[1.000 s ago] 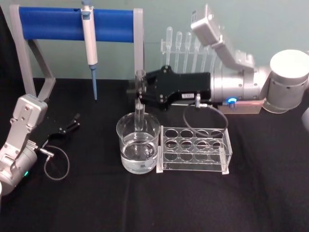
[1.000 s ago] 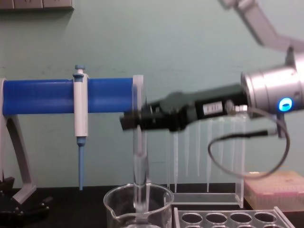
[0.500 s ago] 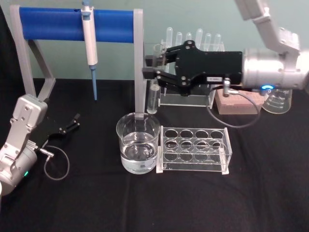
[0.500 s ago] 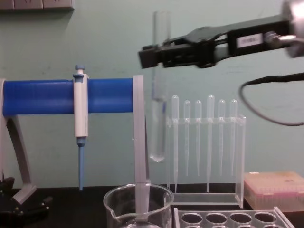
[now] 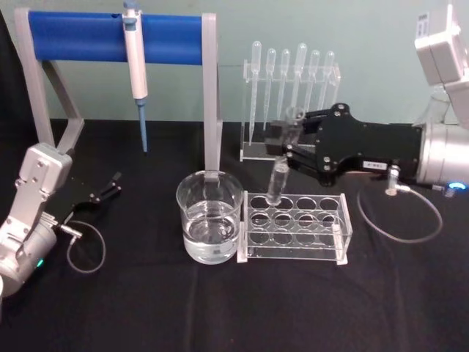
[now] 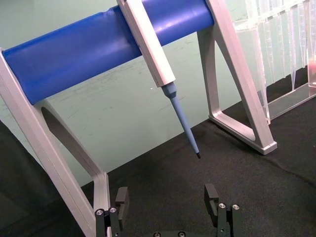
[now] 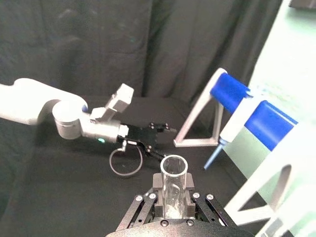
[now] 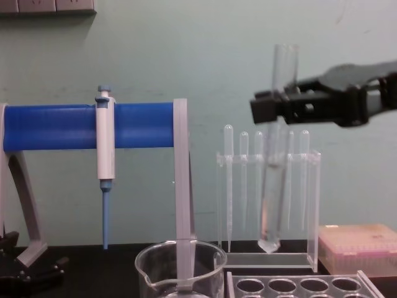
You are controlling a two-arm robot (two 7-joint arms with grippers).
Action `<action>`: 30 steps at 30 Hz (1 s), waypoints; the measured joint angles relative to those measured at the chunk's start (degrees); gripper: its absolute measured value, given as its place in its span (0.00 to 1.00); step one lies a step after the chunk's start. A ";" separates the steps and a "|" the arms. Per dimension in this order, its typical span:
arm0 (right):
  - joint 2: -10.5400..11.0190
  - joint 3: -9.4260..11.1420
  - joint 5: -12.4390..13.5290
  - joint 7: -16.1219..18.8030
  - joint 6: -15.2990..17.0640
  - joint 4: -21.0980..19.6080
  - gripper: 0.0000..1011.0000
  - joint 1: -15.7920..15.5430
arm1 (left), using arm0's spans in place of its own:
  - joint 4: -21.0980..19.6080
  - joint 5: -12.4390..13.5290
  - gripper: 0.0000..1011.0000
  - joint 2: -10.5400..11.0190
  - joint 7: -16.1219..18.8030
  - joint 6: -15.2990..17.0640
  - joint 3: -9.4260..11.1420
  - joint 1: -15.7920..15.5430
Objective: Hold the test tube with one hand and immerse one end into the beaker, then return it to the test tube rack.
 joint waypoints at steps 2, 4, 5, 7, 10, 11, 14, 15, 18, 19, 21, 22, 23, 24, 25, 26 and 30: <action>0.36 0.51 -0.23 -0.58 -0.53 0.01 0.24 -1.17 | 0.00 0.00 0.99 0.00 0.00 0.00 0.00 0.00; 0.48 0.92 -0.38 -0.96 -0.92 0.28 0.23 -2.06 | 0.00 0.00 0.99 0.00 0.00 0.00 0.00 0.00; 0.49 1.06 -0.42 -1.08 -1.04 0.41 0.24 -2.35 | 0.00 0.00 0.99 0.00 0.00 0.00 0.00 0.00; 0.41 1.49 -0.44 -1.29 -1.40 1.00 0.23 -3.22 | 0.00 0.00 0.99 0.00 0.00 0.00 0.00 -0.01; 0.03 1.91 -0.46 -1.41 -1.74 2.03 0.24 -4.00 | 0.00 0.00 0.99 0.00 0.00 0.00 0.00 0.00; -0.09 1.98 -0.46 -1.41 -1.80 2.27 0.24 -4.14 | 0.00 0.00 0.99 0.00 0.00 0.00 0.00 0.00; -0.68 2.19 -0.61 -1.39 -2.03 3.42 0.24 -4.64 | 0.00 0.00 0.99 0.00 0.00 0.00 0.00 0.00; -0.80 2.23 -0.67 -1.39 -2.07 3.65 0.24 -4.72 | 0.00 0.00 0.99 0.00 0.00 0.00 0.00 0.00; -1.43 2.42 -1.07 -1.34 -2.21 4.79 0.24 -5.08 | 0.00 0.00 0.99 0.00 0.00 0.00 0.00 0.00; -1.43 2.42 -1.07 -1.34 -2.21 4.79 0.24 -5.08 | 0.00 0.00 0.99 0.00 0.00 0.00 0.00 0.00; -1.72 2.54 -1.19 -1.23 -2.28 5.32 0.23 -5.25 | 0.00 0.00 0.99 0.00 0.00 0.00 0.00 0.00; -1.81 2.58 -1.24 -1.19 -2.31 5.50 0.23 -5.30 | 0.00 0.00 0.99 0.00 0.00 0.00 0.00 0.00; -1.97 2.63 -1.32 -1.07 -2.37 5.84 0.23 -5.40 | 0.00 0.00 0.99 0.00 0.00 0.00 0.00 0.00; -2.04 2.65 -1.35 -1.04 -2.39 5.98 0.24 -5.45 | 0.00 0.00 0.99 0.00 0.00 0.00 0.00 0.00; -2.15 2.68 -1.40 -0.99 -2.42 6.18 0.23 -5.52 | 0.00 0.00 0.99 0.00 0.00 0.00 0.00 0.00; -2.26 2.70 -1.46 -0.92 -2.48 6.36 0.24 -5.58 | 0.00 0.00 0.99 0.00 0.00 0.00 0.00 0.00; -2.93 2.88 -1.68 -0.62 -3.00 7.56 0.23 -5.85 | 0.00 0.00 0.99 0.00 0.00 0.00 0.00 0.00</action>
